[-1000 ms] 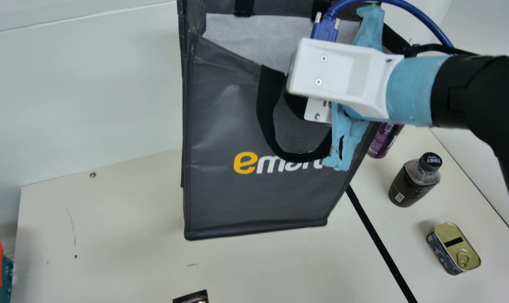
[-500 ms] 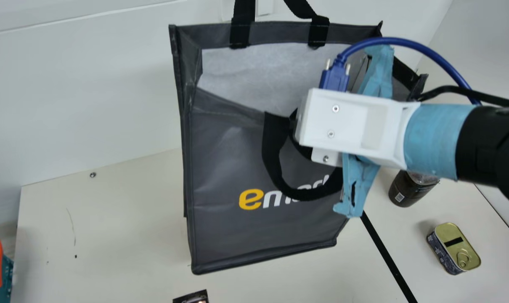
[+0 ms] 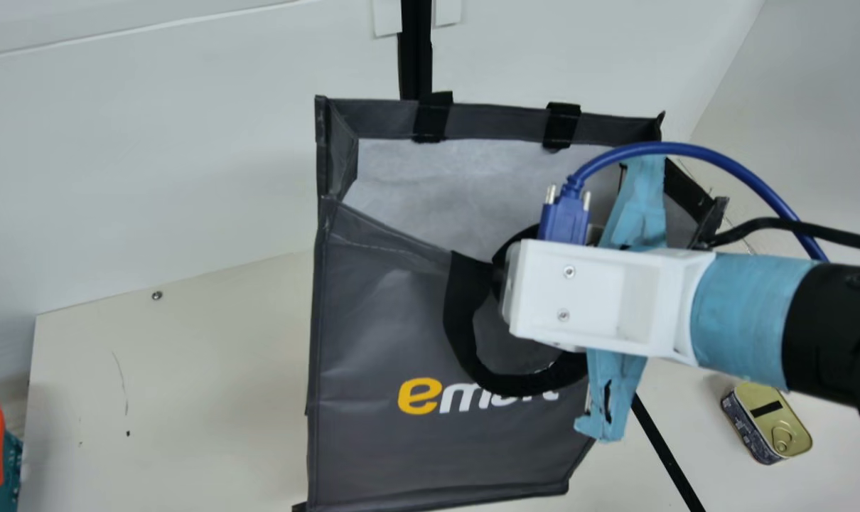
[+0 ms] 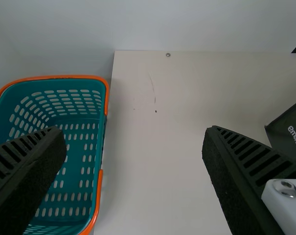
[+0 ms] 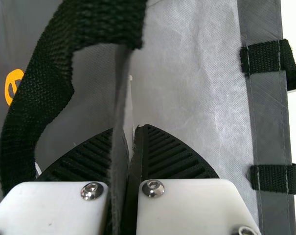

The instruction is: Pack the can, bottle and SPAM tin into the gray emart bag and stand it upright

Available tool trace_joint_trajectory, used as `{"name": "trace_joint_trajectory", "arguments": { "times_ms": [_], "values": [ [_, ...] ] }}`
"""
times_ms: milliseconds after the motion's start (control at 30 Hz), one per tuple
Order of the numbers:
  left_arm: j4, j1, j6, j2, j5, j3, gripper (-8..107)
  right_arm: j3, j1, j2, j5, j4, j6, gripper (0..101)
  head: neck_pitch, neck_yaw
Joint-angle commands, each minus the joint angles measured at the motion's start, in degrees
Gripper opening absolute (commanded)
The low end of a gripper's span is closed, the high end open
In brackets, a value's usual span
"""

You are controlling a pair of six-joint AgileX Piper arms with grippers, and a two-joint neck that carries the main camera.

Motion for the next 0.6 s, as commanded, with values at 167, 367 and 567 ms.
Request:
{"name": "trace_joint_trajectory", "arguments": {
  "times_ms": [167,367,567],
  "values": [
    [0.0,0.0,0.0,0.0,0.0,0.0,90,2.8,2.2,-1.4,0.0,-1.7,2.7,0,-1.3,-0.1],
    [0.0,0.0,0.0,0.0,0.0,0.0,90,4.9,4.3,-2.5,0.0,-2.9,5.9,0,-1.3,-0.1],
    [0.0,0.0,0.0,0.0,0.0,0.0,90,6.8,6.9,-3.5,0.0,-4.6,9.9,0,-1.3,-0.1]
  ]
}}
